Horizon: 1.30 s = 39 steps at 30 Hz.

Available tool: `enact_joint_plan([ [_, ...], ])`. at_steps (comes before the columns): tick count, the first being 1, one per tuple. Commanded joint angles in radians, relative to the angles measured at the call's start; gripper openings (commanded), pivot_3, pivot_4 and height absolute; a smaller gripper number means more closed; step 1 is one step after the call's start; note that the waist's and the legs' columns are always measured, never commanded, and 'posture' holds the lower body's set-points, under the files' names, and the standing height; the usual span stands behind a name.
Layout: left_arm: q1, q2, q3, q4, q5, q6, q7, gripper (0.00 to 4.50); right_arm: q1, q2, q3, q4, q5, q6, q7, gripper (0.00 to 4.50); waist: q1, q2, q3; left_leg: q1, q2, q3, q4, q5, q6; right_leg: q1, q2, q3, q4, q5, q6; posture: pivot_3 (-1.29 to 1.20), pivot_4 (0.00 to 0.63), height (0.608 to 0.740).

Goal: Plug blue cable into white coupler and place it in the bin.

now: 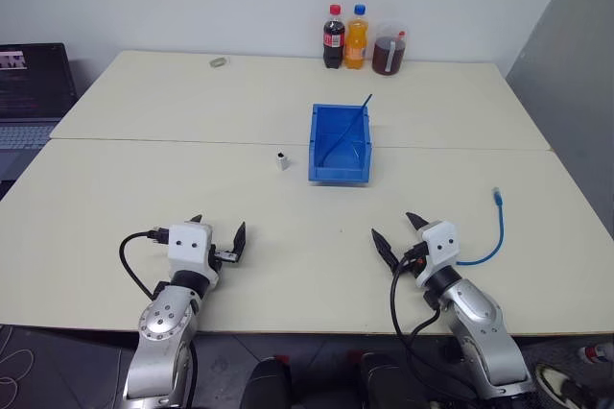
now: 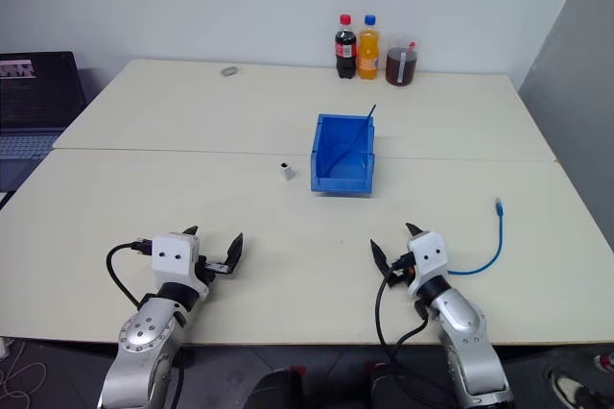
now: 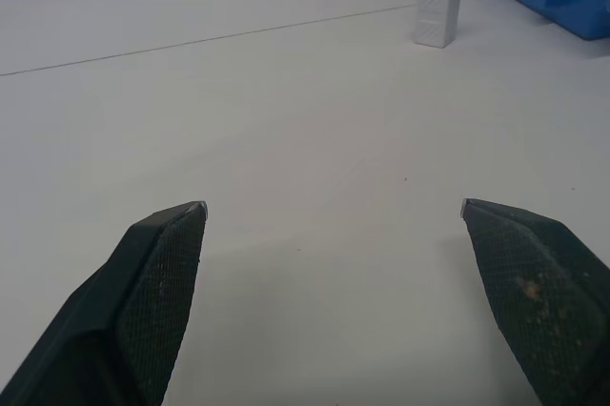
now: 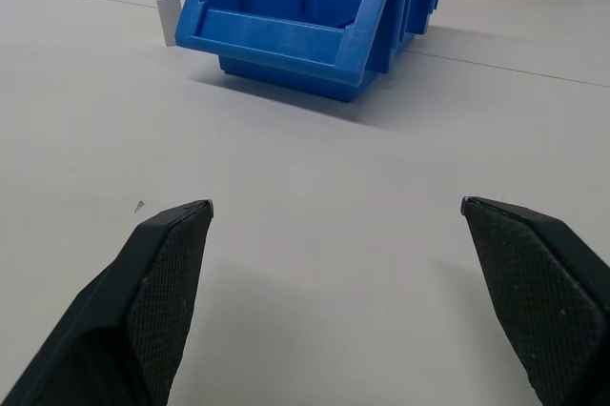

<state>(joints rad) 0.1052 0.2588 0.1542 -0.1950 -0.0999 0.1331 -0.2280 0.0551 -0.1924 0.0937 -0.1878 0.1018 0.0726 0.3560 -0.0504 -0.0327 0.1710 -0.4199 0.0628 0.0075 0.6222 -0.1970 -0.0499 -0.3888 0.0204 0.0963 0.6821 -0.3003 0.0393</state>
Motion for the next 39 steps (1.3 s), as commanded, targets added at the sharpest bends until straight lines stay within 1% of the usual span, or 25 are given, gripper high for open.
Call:
enact_joint_plan([
  [1,-0.001,0.009,-0.011,-0.052,0.012,0.002,0.0,4.5,-0.012,-0.003,-0.014,-0.016,0.009,-0.025,0.002,4.43,0.0,0.0,0.0,0.0,0.0,0.0,0.0,0.0,0.0,0.0,0.0,0.0,0.0,0.0,0.0,0.0,0.15,0.74],
  [7,0.002,0.016,-0.017,-0.063,0.028,0.021,0.005,4.5,-0.01,-0.003,-0.013,-0.017,0.007,-0.026,0.001,4.43,0.0,0.0,0.0,0.0,0.0,0.0,0.0,0.0,0.0,0.0,0.0,0.0,0.0,0.0,0.0,0.0,0.15,0.74],
  [12,0.003,0.016,-0.013,-0.064,0.013,0.019,-0.01,4.5,-0.01,-0.004,-0.013,-0.018,0.006,-0.028,0.001,4.43,0.0,0.0,0.0,0.0,0.0,0.0,0.0,0.0,0.0,0.0,0.0,0.0,0.0,0.0,0.0,0.0,0.15,0.74],
  [17,0.013,0.01,-0.018,-0.097,-0.072,0.051,-0.078,4.5,-0.012,-0.006,-0.015,-0.021,0.005,-0.027,0.001,4.43,0.0,0.0,0.0,0.0,0.0,0.0,0.0,0.0,0.0,0.0,0.0,0.0,0.0,0.0,0.0,0.0,0.15,0.74],
  [24,0.02,0.027,-0.024,-0.089,-0.101,0.04,-0.134,4.5,-0.004,-0.012,-0.016,-0.032,0.003,-0.027,-0.001,4.43,0.0,0.0,0.0,0.0,0.0,0.0,0.0,0.0,0.0,0.0,0.0,0.0,0.0,0.0,0.0,0.0,0.15,0.74],
  [28,0.021,0.042,-0.016,-0.091,-0.182,0.033,-0.226,4.5,-0.006,-0.012,-0.021,-0.034,0.001,-0.03,-0.008,4.43,0.0,0.0,0.0,0.0,0.0,0.0,0.0,0.0,0.0,0.0,0.0,0.0,0.0,0.0,0.0,0.0,0.15,0.74],
  [33,-0.005,0.096,-0.081,-0.108,-0.186,0.039,-0.324,4.5,-0.004,-0.012,-0.046,-0.061,0.009,-0.02,-0.028,4.43,0.0,0.0,0.0,0.0,0.0,0.0,0.0,0.0,0.0,0.0,0.0,0.0,0.0,0.0,0.0,0.0,0.15,0.74],
  [36,-0.06,0.124,-0.146,-0.143,-0.199,0.077,-0.384,4.5,-0.005,-0.012,-0.11,-0.113,0.043,0.023,-0.058,4.43,0.004,0.0,0.0,-0.001,0.0,0.0,0.0,0.0,0.0,0.0,0.0,0.0,0.0,0.0,0.0,0.0,0.15,0.74],
  [39,-0.16,0.151,-0.196,-0.163,-0.23,0.151,-0.443,4.5,0.003,-0.029,-0.188,-0.18,0.084,0.096,-0.081,4.43,0.011,0.0,0.0,-0.001,-0.001,0.0,0.001,0.0,0.0,0.0,0.0,0.0,0.0,0.0,0.001,0.0,0.15,0.74],
])
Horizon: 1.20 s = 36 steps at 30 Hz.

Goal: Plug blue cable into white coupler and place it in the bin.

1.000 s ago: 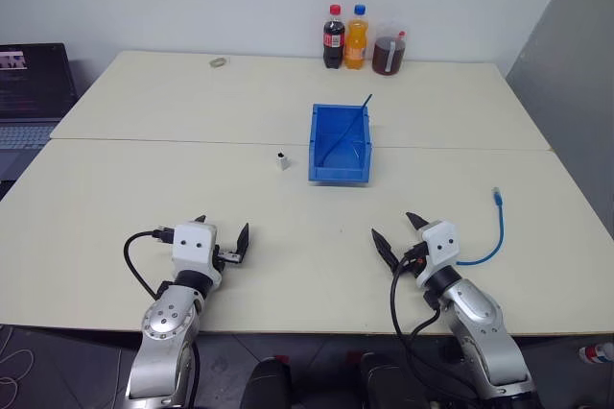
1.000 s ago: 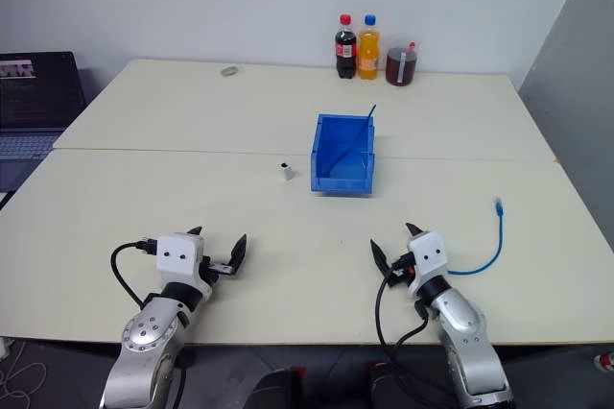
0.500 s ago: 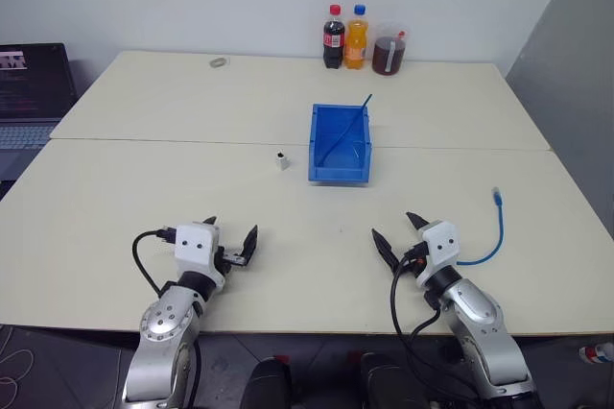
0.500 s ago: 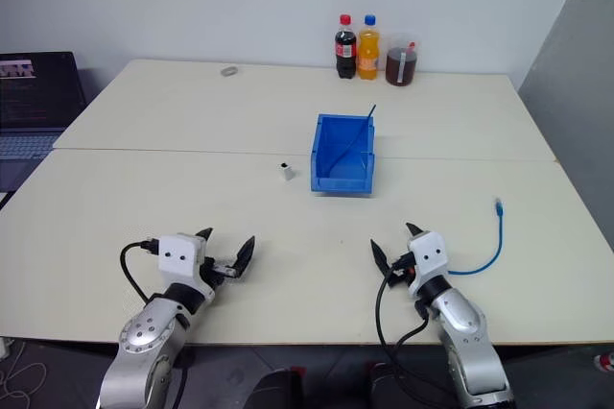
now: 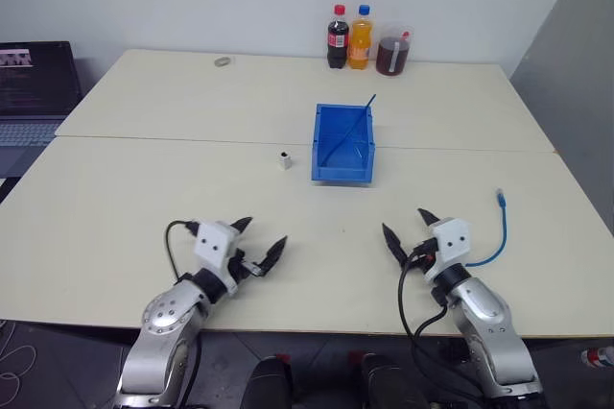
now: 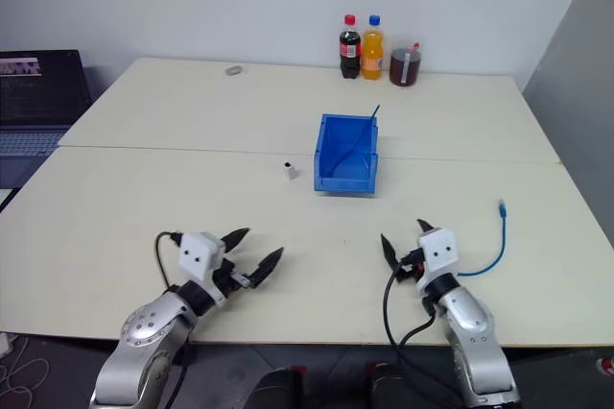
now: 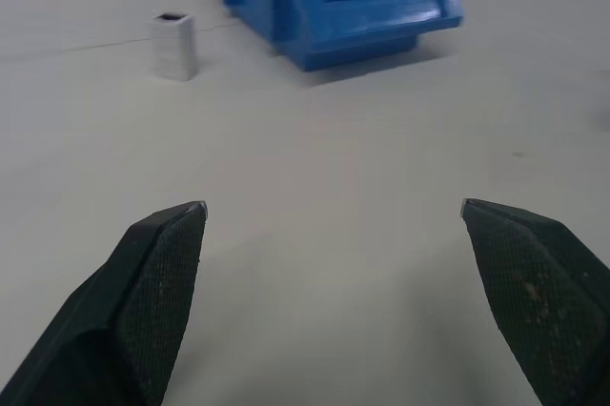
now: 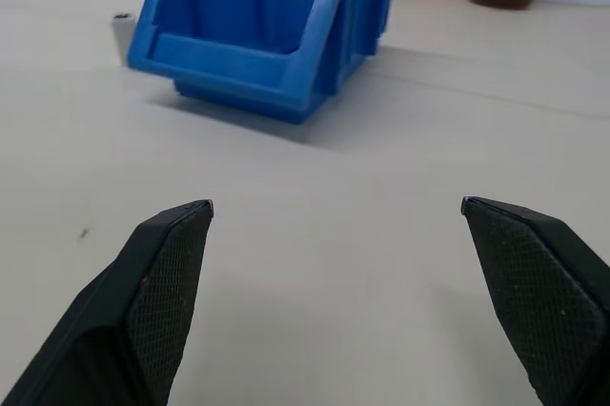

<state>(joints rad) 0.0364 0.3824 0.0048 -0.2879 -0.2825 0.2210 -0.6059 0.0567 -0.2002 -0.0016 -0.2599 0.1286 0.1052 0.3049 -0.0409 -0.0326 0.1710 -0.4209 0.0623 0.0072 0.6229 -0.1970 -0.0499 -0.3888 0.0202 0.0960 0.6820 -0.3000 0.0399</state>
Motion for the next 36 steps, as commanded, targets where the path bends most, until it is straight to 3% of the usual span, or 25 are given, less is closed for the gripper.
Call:
enact_joint_plan([
  [1,-0.133,0.04,-0.067,-0.072,-0.056,0.088,-0.093,4.5,0.005,-0.031,-0.122,-0.135,0.074,0.098,-0.037,4.43,0.004,0.0,0.0,0.0,0.0,0.0,0.0,0.0,0.0,0.0,0.0,0.0,0.0,0.0,0.0,0.0,0.15,0.74],
  [9,-0.393,0.127,-0.219,-0.003,-0.049,0.192,-0.293,4.5,0.004,-0.12,-0.356,-0.253,0.118,0.447,-0.174,4.43,0.006,0.001,0.0,-0.001,0.0,0.0,0.0,0.0,0.0,0.0,0.001,0.0,0.0,0.0,0.0,0.0,0.15,0.74],
  [13,-0.464,0.159,-0.272,0.002,-0.085,0.241,-0.402,4.5,-0.058,-0.148,-0.409,-0.247,0.15,0.666,-0.224,4.43,0.003,0.002,0.0,0.0,0.0,0.0,0.0,0.0,0.0,0.0,0.002,0.0,0.0,0.0,0.0,0.0,0.15,0.74],
  [17,-0.544,0.127,-0.278,0.061,-0.103,0.301,-0.418,4.5,-0.127,-0.184,-0.434,-0.185,0.186,0.782,-0.206,4.43,-0.001,0.002,0.0,-0.001,0.0,0.0,0.0,0.0,0.0,0.0,0.002,0.0,0.0,0.0,0.0,0.0,0.15,0.74],
  [24,-0.614,0.1,-0.303,0.127,-0.077,0.31,-0.434,4.5,-0.252,-0.246,-0.434,0.03,0.191,0.798,-0.165,4.43,-0.002,0.002,0.0,-0.002,-0.001,0.0,0.001,0.0,0.001,-0.001,0.002,0.001,-0.001,0.0,0.0,0.0,0.15,0.74],
  [33,-0.637,0.082,-0.304,0.127,-0.084,0.331,-0.444,4.5,-0.37,-0.355,-0.349,0.377,0.128,0.665,-0.067,4.43,-0.002,0.003,0.001,-0.002,-0.001,-0.001,0.001,0.0,0.001,0.0,0.002,0.0,-0.001,0.0,0.0,0.0,0.15,0.74],
  [36,-0.631,0.083,-0.303,0.121,-0.081,0.329,-0.445,4.5,-0.387,-0.373,-0.338,0.432,0.119,0.629,-0.051,3.96,-0.002,0.003,0.001,-0.002,-0.001,-0.001,0.001,0.0,0.001,0.0,0.002,0.0,-0.001,0.0,0.0,0.0,0.15,0.74],
])
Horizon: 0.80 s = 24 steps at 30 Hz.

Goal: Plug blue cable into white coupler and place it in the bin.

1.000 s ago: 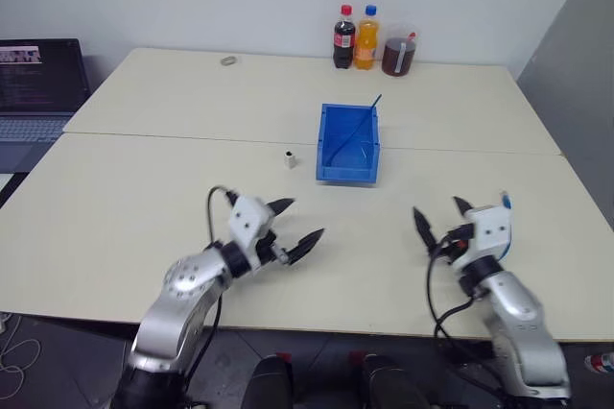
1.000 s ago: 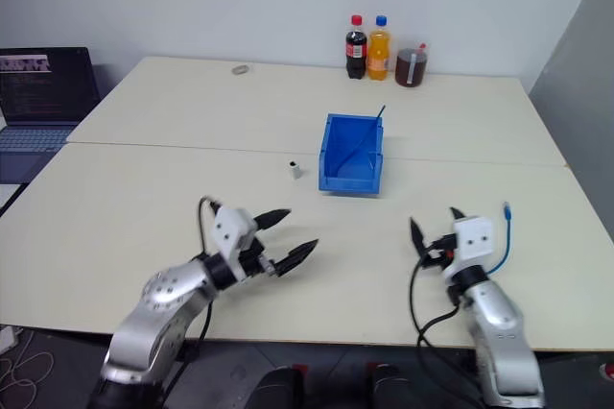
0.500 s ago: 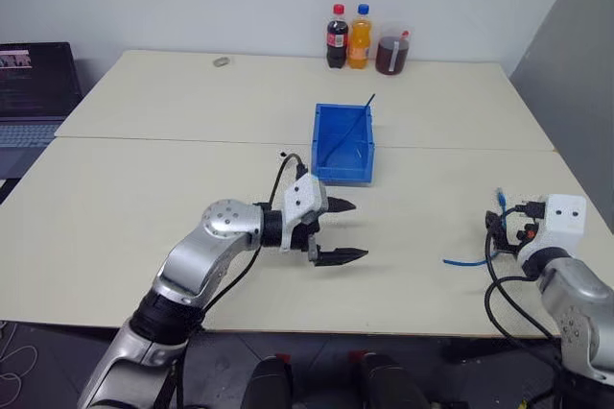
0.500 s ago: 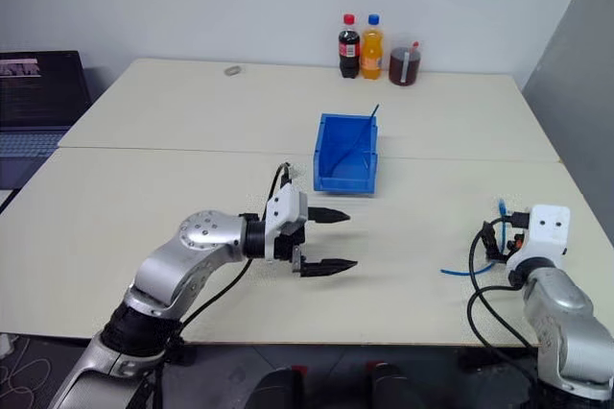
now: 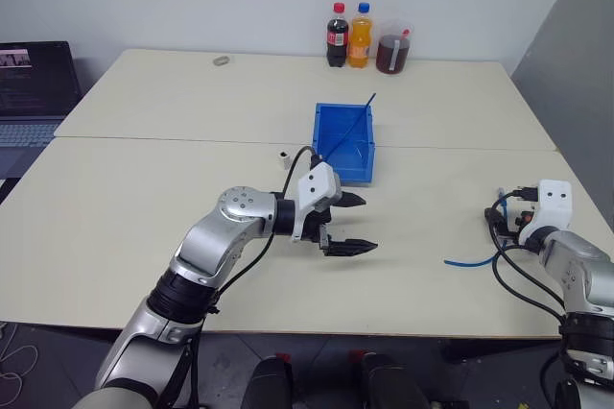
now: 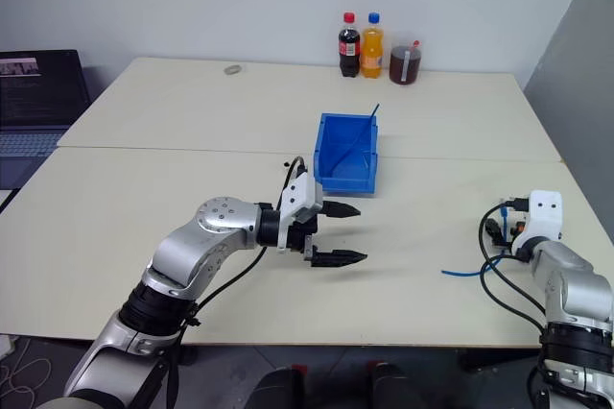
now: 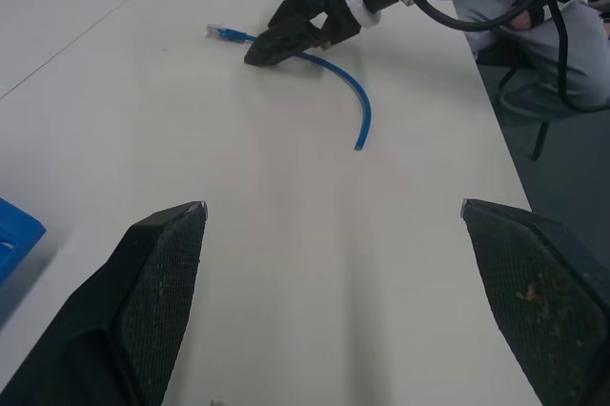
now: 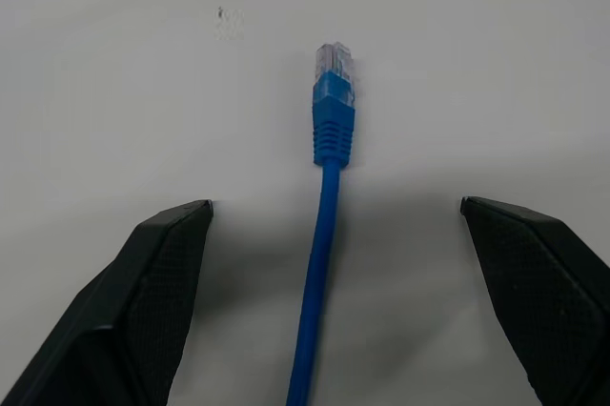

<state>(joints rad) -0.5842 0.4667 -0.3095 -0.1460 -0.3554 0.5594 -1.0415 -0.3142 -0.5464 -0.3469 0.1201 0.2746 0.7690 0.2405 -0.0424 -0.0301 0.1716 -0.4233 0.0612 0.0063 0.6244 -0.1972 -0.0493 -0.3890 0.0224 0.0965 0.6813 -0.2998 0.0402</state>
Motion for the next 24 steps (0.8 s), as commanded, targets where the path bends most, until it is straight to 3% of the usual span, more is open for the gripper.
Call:
enact_joint_plan([
  [1,-0.009,0.0,0.011,-0.022,-0.008,-0.011,-0.01,4.5,-0.025,-0.033,0.01,0.071,-0.028,-0.046,0.021,3.71,0.0,0.0,0.0,0.0,0.0,0.0,0.001,0.0,0.0,0.0,0.0,0.0,0.0,0.0,0.0,0.0,0.15,0.74],
  [6,-0.008,0.001,0.01,-0.021,-0.006,-0.017,-0.013,4.5,-0.063,-0.058,0.02,0.152,-0.034,-0.087,0.055,2.5,0.001,0.0,0.0,0.0,0.0,0.0,0.003,0.0,0.0,0.001,0.0,0.0,0.0,0.001,0.002,0.0,0.15,0.74],
  [7,-0.008,0.002,0.011,-0.019,-0.006,-0.018,-0.014,4.5,-0.068,-0.063,0.022,0.163,-0.035,-0.092,0.062,2.07,0.002,0.0,0.0,0.0,0.0,0.0,0.003,0.0,0.0,0.001,0.0,0.001,0.0,0.001,0.002,0.0,0.15,0.74],
  [9,-0.003,0.005,0.013,-0.022,-0.007,-0.019,-0.016,4.5,-0.076,-0.076,0.019,0.182,-0.034,-0.102,0.077,1.88,0.002,0.0,0.0,0.0,0.0,0.0,0.003,0.0,0.0,0.001,0.0,0.0,0.0,0.001,0.002,0.0,0.15,0.74],
  [10,0.003,0.008,0.014,-0.026,-0.007,-0.02,-0.018,4.5,-0.08,-0.085,0.017,0.188,-0.028,-0.108,0.095,1.45,0.003,0.0,0.0,0.0,0.0,0.0,0.003,0.0,0.0,0.001,0.0,0.001,0.0,0.001,0.002,0.0,0.15,0.74],
  [11,0.008,0.01,0.016,-0.03,-0.006,-0.022,-0.018,4.5,-0.083,-0.095,0.02,0.186,-0.022,-0.116,0.119,1.41,0.003,0.0,0.0,0.0,0.0,0.0,0.003,0.0,0.0,0.001,0.0,0.0,0.0,0.001,0.002,0.0,0.15,0.74],
  [16,0.041,0.021,0.031,-0.047,0.001,-0.02,0.006,4.5,-0.083,-0.155,0.083,0.085,0.006,-0.15,0.294,0.22,0.002,0.001,0.0,0.0,0.0,0.001,0.003,0.0,0.0,0.001,0.0,0.001,0.0,0.001,0.002,0.0,0.15,0.74],
  [22,0.197,0.139,0.074,-0.156,-0.035,0.021,-0.021,4.5,-0.099,-0.212,0.216,-0.131,0.049,-0.121,0.493,0.09,-0.022,0.005,0.002,0.0,0.001,-0.001,0.002,0.0,0.0,0.0,0.002,0.001,0.0,0.001,0.001,0.0,0.15,0.74],
  [24,0.307,0.235,0.101,-0.201,-0.055,0.016,-0.077,4.5,-0.133,-0.211,0.316,-0.219,0.045,-0.13,0.568,0.08,-0.028,0.005,0.003,0.0,0.002,-0.001,0.001,0.0,0.0,0.0,0.002,0.001,0.0,0.0,0.001,0.0,0.15,0.74],
])
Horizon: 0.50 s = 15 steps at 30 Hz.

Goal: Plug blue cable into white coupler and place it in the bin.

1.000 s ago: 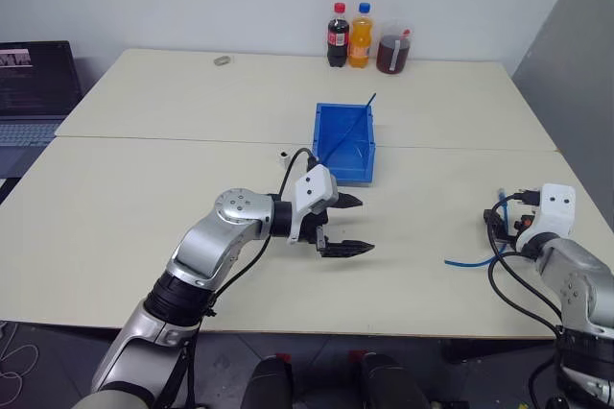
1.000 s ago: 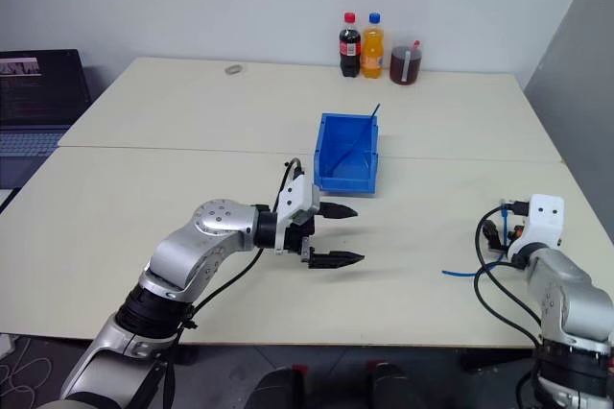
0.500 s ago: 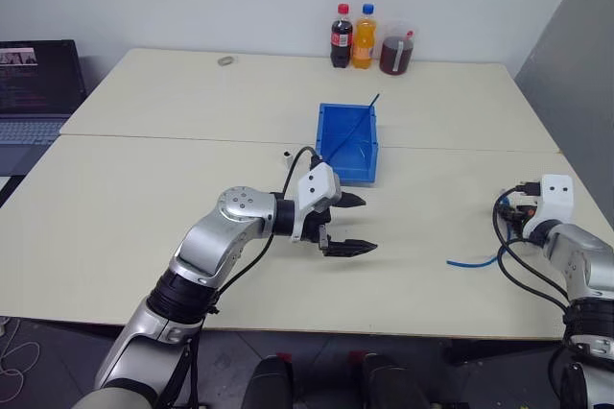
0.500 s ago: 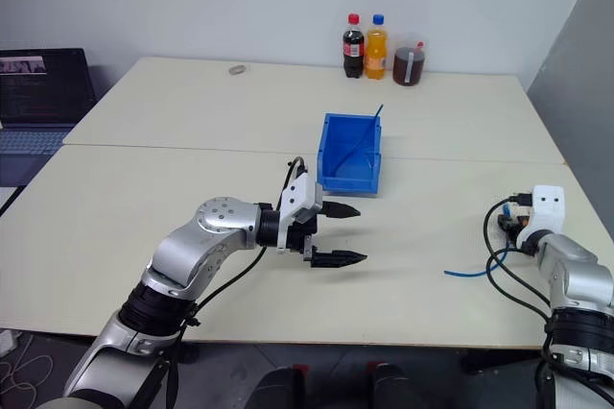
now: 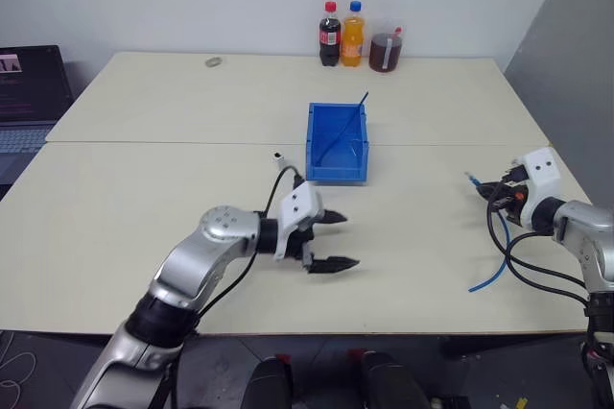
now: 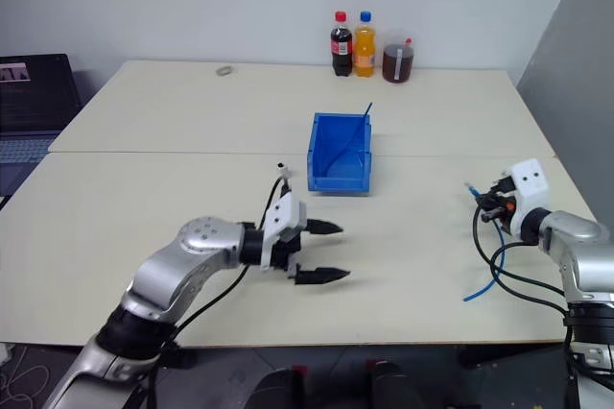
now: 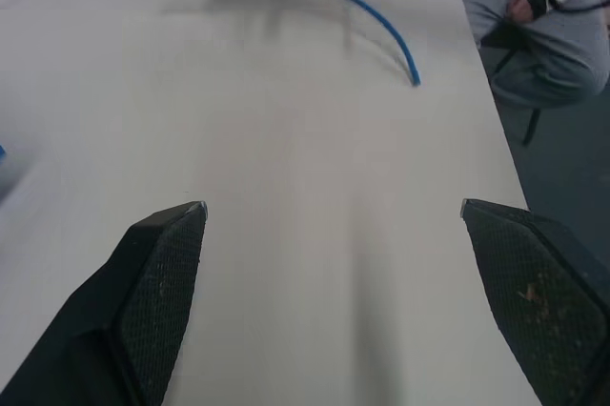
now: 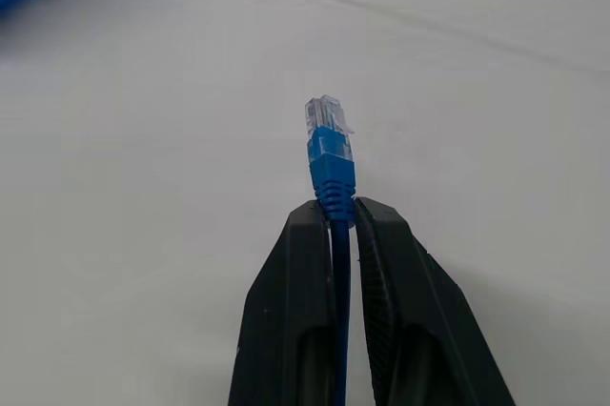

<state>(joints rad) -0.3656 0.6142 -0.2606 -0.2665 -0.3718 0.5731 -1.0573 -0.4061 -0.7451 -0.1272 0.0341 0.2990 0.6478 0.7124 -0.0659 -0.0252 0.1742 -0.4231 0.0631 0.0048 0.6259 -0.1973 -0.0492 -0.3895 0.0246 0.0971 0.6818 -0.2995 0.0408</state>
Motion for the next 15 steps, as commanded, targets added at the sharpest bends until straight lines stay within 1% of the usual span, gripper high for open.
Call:
enact_joint_plan([
  [1,0.136,0.121,0.072,-0.088,-0.046,-0.004,-0.073,4.5,-0.056,-0.008,0.145,-0.166,0.009,-0.024,0.129,0.08,-0.005,0.0,0.0,0.0,0.001,0.0,-0.001,0.0,0.0,0.0,0.001,0.0,0.0,0.0,0.0,0.0,0.15,0.74],
  [3,0.211,0.162,0.127,-0.061,-0.05,-0.028,-0.071,4.5,-0.087,0.014,0.246,-0.214,-0.016,-0.053,0.181,0.07,-0.012,0.0,0.001,0.0,0.001,-0.001,-0.001,0.0,0.0,0.0,0.001,0.0,0.0,-0.001,-0.001,0.0,0.15,0.74],
  [5,0.264,0.187,0.181,-0.005,-0.024,-0.085,-0.053,4.5,-0.12,0.05,0.347,-0.244,-0.045,-0.084,0.217,0.07,-0.012,0.0,0.002,0.001,0.001,-0.001,-0.002,0.0,0.0,0.0,0.0,-0.001,0.0,-0.001,-0.002,0.0,0.15,0.74],
  [8,0.3,0.197,0.271,0.051,-0.034,-0.106,-0.027,4.5,-0.179,0.132,0.472,-0.22,-0.096,-0.138,0.243,0.07,-0.002,-0.002,0.003,0.001,0.001,-0.001,-0.001,0.0,0.0,0.0,-0.002,-0.003,0.0,-0.001,-0.002,0.0,0.15,0.74],
  [10,0.309,0.197,0.341,0.077,-0.069,-0.091,-0.015,4.5,-0.234,0.211,0.573,-0.151,-0.166,-0.216,0.252,0.07,0.008,-0.002,0.003,0.0,0.0,0.0,-0.001,0.0,0.0,-0.001,-0.003,-0.003,0.0,-0.001,-0.002,0.0,0.15,0.74],
  [12,0.314,0.198,0.381,0.091,-0.086,-0.085,-0.012,4.5,-0.279,0.274,0.647,-0.075,-0.234,-0.292,0.251,0.06,0.009,-0.003,0.004,-0.001,0.001,0.001,0.0,0.0,0.0,-0.002,-0.003,-0.003,0.0,-0.001,-0.001,0.0,0.15,0.74],
  [15,0.322,0.2,0.416,0.104,-0.096,-0.082,-0.012,4.5,-0.339,0.379,0.723,0.053,-0.304,-0.385,0.245,0.06,0.012,-0.003,0.004,-0.002,0.0,0.001,0.0,0.0,0.0,-0.003,-0.004,-0.003,0.0,-0.001,-0.002,0.0,0.15,0.74],
])
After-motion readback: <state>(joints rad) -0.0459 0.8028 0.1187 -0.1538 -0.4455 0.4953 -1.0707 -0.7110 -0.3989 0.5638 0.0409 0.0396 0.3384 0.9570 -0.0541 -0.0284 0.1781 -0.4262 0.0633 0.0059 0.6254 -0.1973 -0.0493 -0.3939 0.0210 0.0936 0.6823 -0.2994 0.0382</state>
